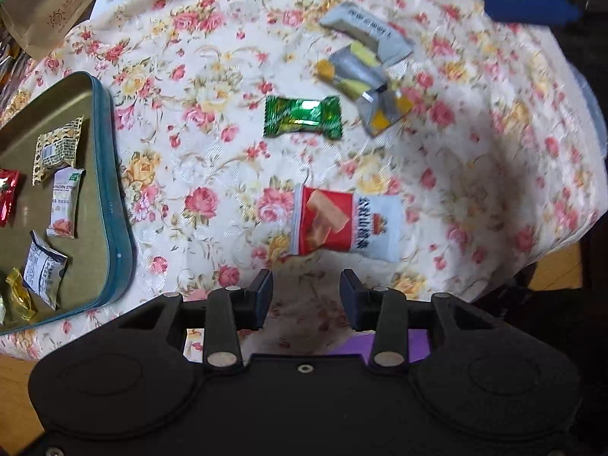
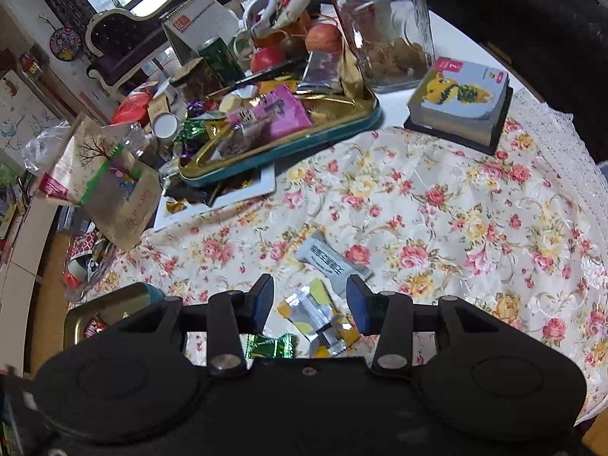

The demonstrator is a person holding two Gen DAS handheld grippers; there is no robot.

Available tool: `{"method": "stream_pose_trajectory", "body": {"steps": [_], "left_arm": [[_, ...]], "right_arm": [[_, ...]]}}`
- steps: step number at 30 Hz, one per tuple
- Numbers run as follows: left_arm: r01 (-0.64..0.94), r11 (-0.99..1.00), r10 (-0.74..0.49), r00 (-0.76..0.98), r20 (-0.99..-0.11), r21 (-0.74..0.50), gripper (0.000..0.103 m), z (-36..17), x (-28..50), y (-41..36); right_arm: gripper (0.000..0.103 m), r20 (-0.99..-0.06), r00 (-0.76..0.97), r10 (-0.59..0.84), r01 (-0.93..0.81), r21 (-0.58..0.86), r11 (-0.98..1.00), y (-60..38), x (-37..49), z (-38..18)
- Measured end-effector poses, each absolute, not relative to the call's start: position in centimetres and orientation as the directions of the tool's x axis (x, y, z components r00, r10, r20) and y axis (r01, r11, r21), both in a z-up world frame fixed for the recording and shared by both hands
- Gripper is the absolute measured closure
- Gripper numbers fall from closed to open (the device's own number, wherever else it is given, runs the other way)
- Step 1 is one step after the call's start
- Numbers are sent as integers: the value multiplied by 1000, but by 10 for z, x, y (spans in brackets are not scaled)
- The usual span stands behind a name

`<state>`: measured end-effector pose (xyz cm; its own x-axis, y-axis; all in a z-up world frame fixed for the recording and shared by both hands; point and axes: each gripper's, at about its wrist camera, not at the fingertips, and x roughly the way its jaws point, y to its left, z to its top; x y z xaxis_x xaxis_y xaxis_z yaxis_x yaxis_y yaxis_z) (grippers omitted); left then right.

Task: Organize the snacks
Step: 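Close the left gripper on the red-white wafer packet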

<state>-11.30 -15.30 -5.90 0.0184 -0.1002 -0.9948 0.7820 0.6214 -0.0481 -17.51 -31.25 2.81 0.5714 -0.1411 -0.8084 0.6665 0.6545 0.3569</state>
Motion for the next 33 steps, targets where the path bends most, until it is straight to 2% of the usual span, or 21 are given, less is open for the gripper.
{"method": "stream_pose_trajectory", "body": {"steps": [5,10,21,28,33], "left_arm": [[742,670,-67,39,-997,-16,54,-73,-101,-159],[681,732,-37,49,-998,7,53,-84,-83,-169],[589,808,-73,88,-993,-7,54,-80,-57,-195],[573,807,-224,68,-972,-146,56,-44,-66,-176],[649,754,-220,98,-971,-105,56,-46,-90,-179]], "right_arm": [[57,-785,612,-98,644,422,638,-310,-173,40],[57,-773,622,-124,640,411,649,-306,-174,49],[57,-770,625,-129,665,438,606,-314,-182,52],[57,-748,646,-151,661,451,600,-318,-190,62],[57,-741,655,-149,656,459,598,-319,-193,67]]}}
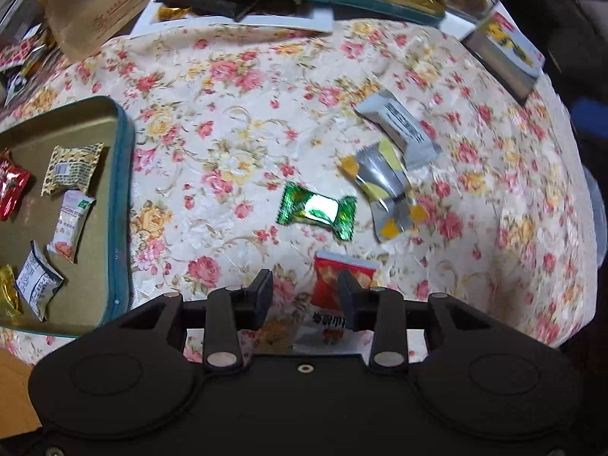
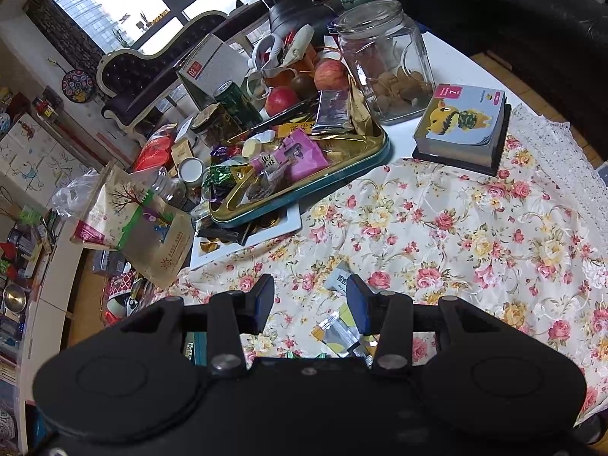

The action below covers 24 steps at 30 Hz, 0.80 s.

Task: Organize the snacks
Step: 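Close the left gripper on the red-white wafer packet, then lift the wafer packet with the left gripper while the right gripper moves to the white sesame packet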

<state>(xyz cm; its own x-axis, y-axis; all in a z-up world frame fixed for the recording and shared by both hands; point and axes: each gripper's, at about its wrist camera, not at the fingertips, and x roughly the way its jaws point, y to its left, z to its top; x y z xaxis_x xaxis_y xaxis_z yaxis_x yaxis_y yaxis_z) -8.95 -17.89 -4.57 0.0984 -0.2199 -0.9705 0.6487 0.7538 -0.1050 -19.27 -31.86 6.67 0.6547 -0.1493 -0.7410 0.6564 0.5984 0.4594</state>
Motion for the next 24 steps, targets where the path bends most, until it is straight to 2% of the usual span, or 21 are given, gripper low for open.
{"method": "stream_pose_trajectory", "body": {"steps": [7,13,17,20,24], "left_arm": [[752,655,-198,72,-978,-77,55,-62,-125,-192],[769,639,-162,138,-977,3,54,-71,-133,-200],[739,673,-154,104,-983,-27,49,-80,-120,-198],[700,710,-161,57,-985,-76,54,-81,-105,-193],[650,758,-145,81,-986,-58,54,-80,-84,-186]], "right_arm": [[57,-743,652,-154,653,446,611,-316,-190,67],[57,-750,645,-147,659,449,603,-317,-190,65],[57,-754,639,-152,663,440,606,-317,-188,63],[57,-765,623,-161,674,420,608,-317,-187,60],[57,-782,602,-163,689,405,601,-318,-185,54]]}}
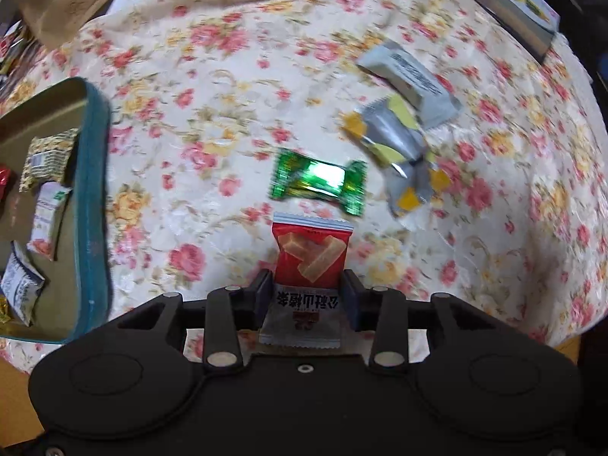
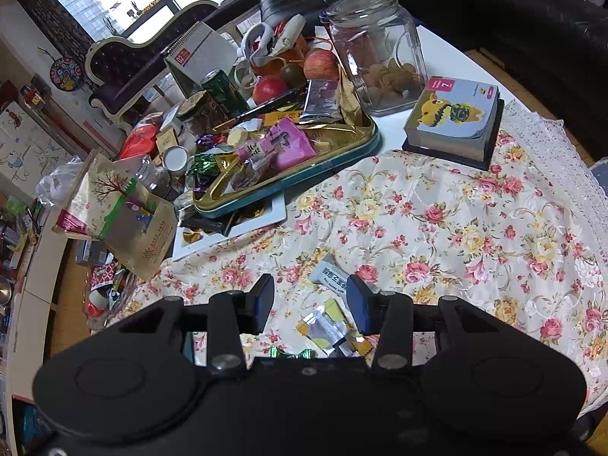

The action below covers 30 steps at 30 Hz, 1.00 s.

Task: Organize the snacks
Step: 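Lift the wafer packet with the left gripper while the right gripper moves to the white sesame packet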

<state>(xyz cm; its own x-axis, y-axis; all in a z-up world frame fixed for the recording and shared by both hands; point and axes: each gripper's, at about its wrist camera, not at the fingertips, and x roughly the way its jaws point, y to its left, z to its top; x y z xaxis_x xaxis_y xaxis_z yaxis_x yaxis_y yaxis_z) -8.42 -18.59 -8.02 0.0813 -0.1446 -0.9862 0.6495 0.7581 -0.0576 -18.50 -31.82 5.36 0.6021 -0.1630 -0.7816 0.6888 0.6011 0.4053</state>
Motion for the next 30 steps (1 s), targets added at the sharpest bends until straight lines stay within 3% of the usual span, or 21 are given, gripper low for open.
{"method": "stream_pose_trajectory", "body": {"steps": [9,15,24,30], "left_arm": [[520,854,-109,110,-988,-36,51,-84,-35,-163],[538,843,-81,148,-986,11,49,-86,-31,-164],[523,852,-77,106,-991,-10,49,-88,-33,-174],[489,872,-73,93,-993,-18,50,-89,-28,-172]], "right_arm": [[57,-859,492,-143,717,307,626,-315,-168,18],[58,-884,449,-130,734,282,619,-317,-151,-20],[58,-858,484,-173,783,336,523,-347,-127,-39],[58,-862,482,-160,738,300,604,-336,-100,-50]]}}
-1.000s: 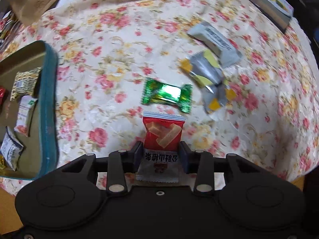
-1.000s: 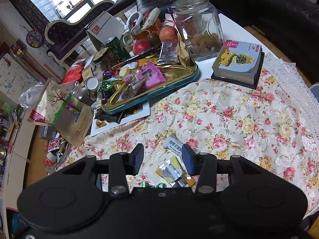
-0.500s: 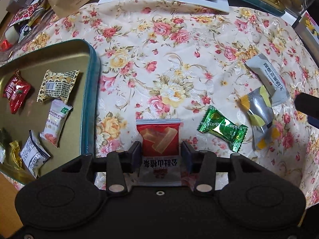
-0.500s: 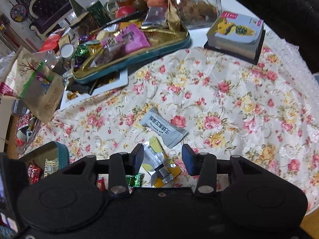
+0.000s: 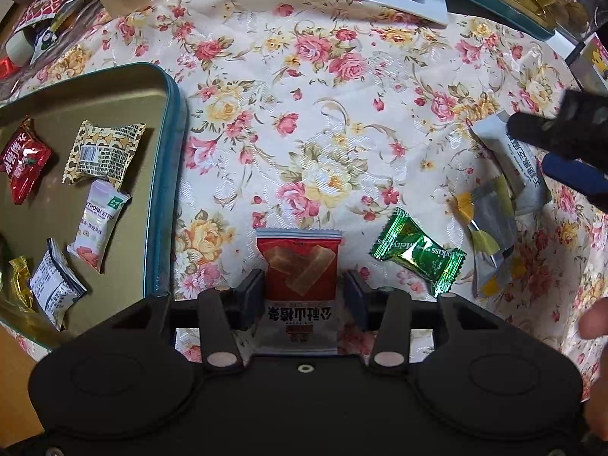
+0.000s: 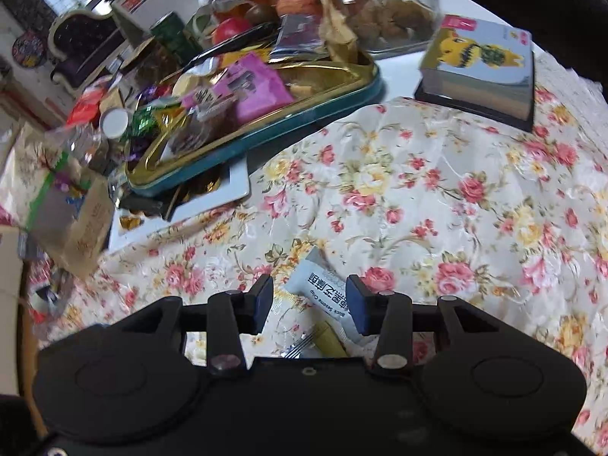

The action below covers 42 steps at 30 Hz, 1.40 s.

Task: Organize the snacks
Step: 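Lift the wafer packet with the left gripper while the right gripper moves to the white sesame packet, then close the right gripper on the white sesame crisp packet and lift it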

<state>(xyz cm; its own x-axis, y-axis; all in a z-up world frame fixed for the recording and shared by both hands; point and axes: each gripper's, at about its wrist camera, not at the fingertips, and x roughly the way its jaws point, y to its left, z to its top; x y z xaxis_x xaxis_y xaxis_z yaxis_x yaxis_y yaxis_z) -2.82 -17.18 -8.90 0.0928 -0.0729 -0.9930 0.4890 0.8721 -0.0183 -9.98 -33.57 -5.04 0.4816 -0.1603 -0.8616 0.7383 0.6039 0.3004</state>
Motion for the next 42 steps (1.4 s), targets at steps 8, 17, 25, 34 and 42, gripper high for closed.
{"method": "stream_pose_trajectory", "body": {"steps": [8,17,25,34,42], "left_arm": [[466,884,-67,81,-994,-21,51,-91,-23,-171],[476,879,-68,88,-994,-18,51,-91,-26,-172],[482,876,-71,91,-993,-18,49,-91,-27,-174],[492,870,-75,93,-993,-19,48,-91,-27,-174],[529,848,-87,85,-993,-29,46,-91,-28,-174]], "right_arm": [[56,-878,383,-288,687,62,724,-319,-83,-74],[54,-881,379,-283,714,85,695,-327,-89,-85],[14,-878,393,-272,606,25,795,-312,-77,-94],[12,-867,422,-265,620,63,782,-313,-78,-95],[41,-856,482,-185,715,263,648,-353,-100,-86]]}}
